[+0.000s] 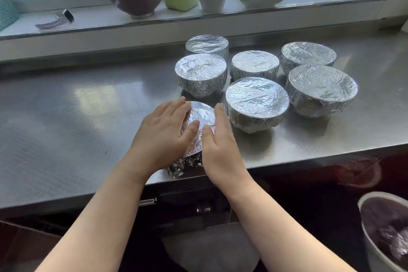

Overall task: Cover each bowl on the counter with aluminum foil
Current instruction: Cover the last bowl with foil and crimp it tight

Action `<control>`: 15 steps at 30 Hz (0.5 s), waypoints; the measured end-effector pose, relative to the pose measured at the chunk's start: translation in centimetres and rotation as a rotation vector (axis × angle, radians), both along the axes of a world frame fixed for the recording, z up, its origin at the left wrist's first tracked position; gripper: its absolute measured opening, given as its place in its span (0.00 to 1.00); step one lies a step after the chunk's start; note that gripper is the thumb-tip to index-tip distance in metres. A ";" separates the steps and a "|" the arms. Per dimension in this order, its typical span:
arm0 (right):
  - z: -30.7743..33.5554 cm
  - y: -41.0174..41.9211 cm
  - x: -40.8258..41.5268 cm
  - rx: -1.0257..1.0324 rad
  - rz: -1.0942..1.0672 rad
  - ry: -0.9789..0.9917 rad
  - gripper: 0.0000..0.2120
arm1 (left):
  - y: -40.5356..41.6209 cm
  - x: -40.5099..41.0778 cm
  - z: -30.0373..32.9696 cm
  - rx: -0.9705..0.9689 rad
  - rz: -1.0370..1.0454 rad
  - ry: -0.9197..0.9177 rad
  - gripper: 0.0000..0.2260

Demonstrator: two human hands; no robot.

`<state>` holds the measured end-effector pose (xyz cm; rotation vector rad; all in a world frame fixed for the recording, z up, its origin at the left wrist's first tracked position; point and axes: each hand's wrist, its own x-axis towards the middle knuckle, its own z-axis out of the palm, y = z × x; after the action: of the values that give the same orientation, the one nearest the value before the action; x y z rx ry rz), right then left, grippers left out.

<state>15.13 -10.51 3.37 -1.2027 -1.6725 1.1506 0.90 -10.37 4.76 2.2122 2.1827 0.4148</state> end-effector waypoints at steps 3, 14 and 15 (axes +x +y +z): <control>-0.2 -0.1 -0.3 -0.017 -0.024 0.016 0.28 | 0.0 0.0 0.0 0.015 -0.003 0.001 0.38; 0.0 1.1 -0.9 -0.094 -0.064 0.122 0.26 | -0.2 0.3 0.2 0.000 0.028 -0.001 0.40; -0.1 1.3 -0.9 -0.106 -0.064 0.138 0.26 | -0.2 0.3 0.1 0.000 0.030 0.002 0.40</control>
<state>14.25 -9.26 3.26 -1.2048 -1.4762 1.2657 1.18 -10.61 4.91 2.1833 2.2195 0.4140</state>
